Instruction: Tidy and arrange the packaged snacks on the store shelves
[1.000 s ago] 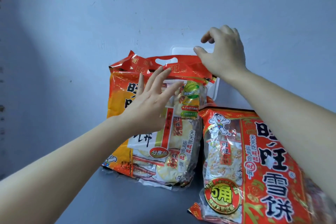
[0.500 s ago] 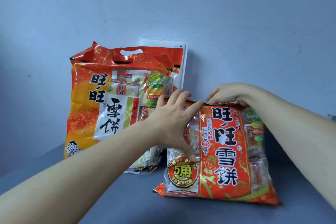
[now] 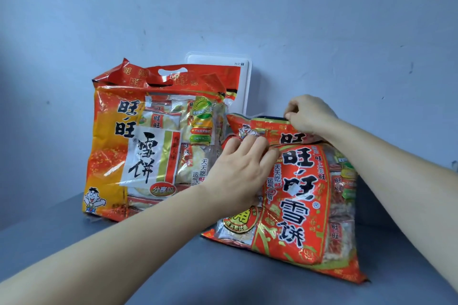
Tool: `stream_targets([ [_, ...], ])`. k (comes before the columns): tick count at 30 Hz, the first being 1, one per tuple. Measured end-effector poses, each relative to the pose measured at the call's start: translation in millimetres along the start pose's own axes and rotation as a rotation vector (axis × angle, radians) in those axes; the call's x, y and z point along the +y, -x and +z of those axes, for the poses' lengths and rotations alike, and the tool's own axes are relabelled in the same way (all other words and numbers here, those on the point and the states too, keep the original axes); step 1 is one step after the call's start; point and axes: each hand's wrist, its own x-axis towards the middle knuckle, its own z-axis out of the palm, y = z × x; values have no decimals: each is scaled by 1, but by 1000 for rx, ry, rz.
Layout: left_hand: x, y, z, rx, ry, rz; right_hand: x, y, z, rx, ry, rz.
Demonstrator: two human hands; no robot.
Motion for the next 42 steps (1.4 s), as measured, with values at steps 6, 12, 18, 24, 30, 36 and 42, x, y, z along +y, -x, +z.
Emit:
stream_targets([
  [6,7,3,-6,-13,-29,-7,3,10,2,199,-63,-31],
  [12,21,-4,-8,-347,13,-96,-2,10,5,160,-122,-23],
  [18,17,4,2,56,-161,-95,-1,9,-5,256,-236,-83],
  [24,29,12,2,-157,-53,-188,-3,13,-9,86,-280,-103],
  [30,34,27,-2,-330,135,-236,3,30,-8,80,-255,-202],
  [36,41,32,0,-274,20,-286,9,59,-14,198,-62,-428],
  [42,46,31,-11,-269,12,-297,41,100,-20,299,98,-507],
])
